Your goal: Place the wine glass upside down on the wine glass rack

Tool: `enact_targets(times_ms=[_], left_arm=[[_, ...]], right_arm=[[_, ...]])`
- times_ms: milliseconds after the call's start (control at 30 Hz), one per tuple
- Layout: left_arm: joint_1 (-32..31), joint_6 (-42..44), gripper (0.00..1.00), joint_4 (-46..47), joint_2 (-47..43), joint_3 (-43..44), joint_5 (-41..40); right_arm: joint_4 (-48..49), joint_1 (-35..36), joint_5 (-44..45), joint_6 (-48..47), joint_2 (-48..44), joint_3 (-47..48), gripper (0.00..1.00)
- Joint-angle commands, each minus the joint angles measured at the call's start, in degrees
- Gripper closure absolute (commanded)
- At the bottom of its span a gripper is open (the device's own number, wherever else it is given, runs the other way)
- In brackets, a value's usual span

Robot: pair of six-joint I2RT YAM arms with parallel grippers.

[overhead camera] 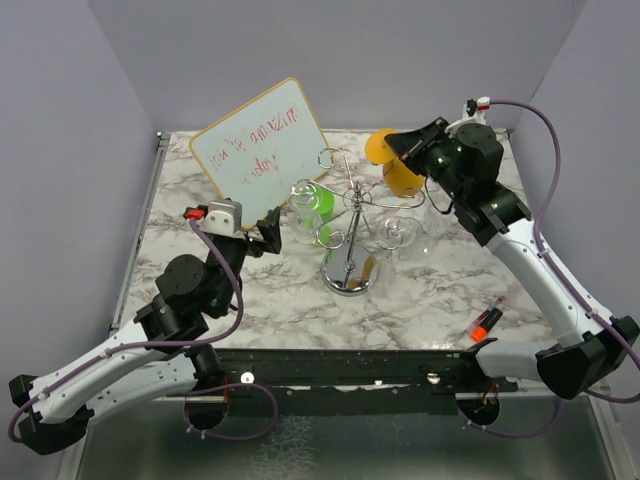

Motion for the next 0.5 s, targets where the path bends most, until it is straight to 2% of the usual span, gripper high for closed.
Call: enact_targets(times_ms=[0,267,467], left_arm=[[0.3,-1.7,0.01,-3.7,0.6,2.3,-0.3],[0.3,-2.5,0.01,-4.5,1.0,2.8,-2.4],[0.4,-2.5,0.01,-4.5,0.8,2.6,-2.1]], right_arm=[[2.8,0.0,0.8,-2.4,2.3,2.4,0.97],[1.9,0.1,-2.3,-3.2,4.4,4.3,0.9],[-0.3,0.0,-3.0,-4.2,5.2,5.5,0.77]])
